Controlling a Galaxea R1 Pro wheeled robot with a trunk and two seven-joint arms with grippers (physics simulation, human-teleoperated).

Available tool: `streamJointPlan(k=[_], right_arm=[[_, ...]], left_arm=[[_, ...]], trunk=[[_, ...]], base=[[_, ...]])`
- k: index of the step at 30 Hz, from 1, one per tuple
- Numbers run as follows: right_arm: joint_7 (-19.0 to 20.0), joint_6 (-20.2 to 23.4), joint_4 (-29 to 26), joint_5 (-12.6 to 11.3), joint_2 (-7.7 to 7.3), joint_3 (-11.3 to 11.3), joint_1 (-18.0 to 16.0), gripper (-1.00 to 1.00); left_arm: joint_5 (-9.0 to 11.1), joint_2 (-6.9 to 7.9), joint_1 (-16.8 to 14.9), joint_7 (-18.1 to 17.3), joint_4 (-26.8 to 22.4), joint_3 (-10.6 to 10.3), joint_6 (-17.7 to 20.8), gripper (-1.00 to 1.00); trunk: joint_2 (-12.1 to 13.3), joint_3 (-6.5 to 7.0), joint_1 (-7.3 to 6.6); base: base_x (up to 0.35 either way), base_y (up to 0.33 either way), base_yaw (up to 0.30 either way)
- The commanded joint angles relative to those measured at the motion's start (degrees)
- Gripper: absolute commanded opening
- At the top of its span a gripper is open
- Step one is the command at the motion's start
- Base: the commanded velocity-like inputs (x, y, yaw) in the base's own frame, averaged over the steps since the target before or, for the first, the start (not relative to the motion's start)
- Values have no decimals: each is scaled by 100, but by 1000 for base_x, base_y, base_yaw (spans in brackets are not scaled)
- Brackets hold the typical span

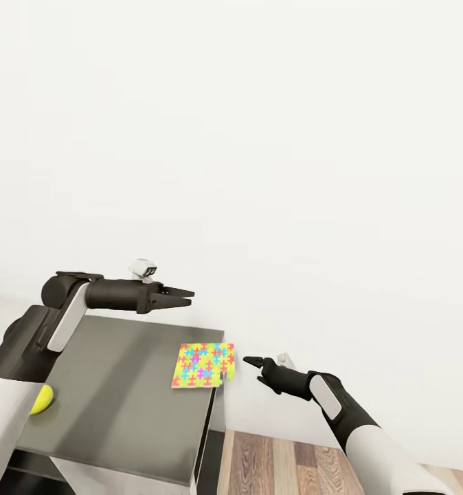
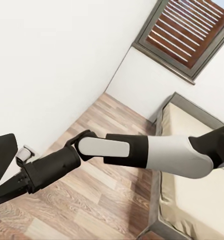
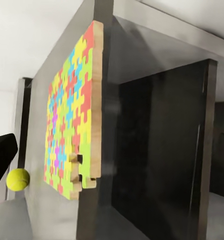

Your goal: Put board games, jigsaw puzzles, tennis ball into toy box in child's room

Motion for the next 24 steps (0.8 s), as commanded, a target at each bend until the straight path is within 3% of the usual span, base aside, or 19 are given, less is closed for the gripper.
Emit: streamJointPlan(k=[1, 13, 24], right_arm=[[-5, 32, -3, -26, 12, -5, -3, 100], [-12, 32, -3, -26, 47, -11, -5, 100], [-5, 32, -3, -27, 41, -13, -5, 100]], left_arm=[[19, 16, -11, -6, 1, -5, 43, 100], [22, 115, -58, -6, -5, 8, 43, 100], [34, 109, -59, -7, -9, 3, 43, 100]], trunk=[[-45, -25, 22], [-125, -59, 66], [-125, -14, 66]], base=[[0, 0, 0], [0, 0, 6], [12, 0, 172]])
